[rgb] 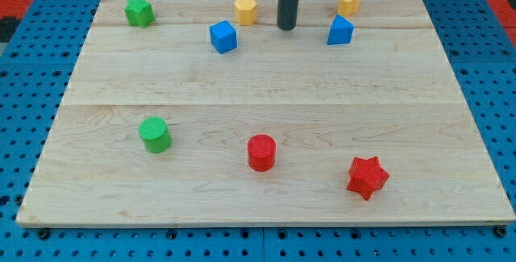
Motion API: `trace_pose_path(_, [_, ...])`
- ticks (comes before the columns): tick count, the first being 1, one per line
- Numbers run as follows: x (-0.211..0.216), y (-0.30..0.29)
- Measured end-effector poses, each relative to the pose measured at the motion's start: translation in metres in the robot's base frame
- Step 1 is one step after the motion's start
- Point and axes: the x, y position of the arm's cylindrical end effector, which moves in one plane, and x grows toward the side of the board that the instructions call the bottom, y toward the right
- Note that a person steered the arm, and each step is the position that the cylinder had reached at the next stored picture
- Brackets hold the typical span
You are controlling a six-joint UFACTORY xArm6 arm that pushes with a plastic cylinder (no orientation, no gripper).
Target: Slide the green circle to center left
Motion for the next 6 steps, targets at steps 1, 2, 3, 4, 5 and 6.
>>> trace_pose_path(1, [0.095,-0.049])
trace_pose_path(2, [0.161,-0.11])
trace_pose_path(3, [0.222,-0.185])
trace_pose_path(4, [0.234,-0.207])
trace_pose_path(5, [0.222,-0.191])
trace_pose_path(6, [0.245,-0.17])
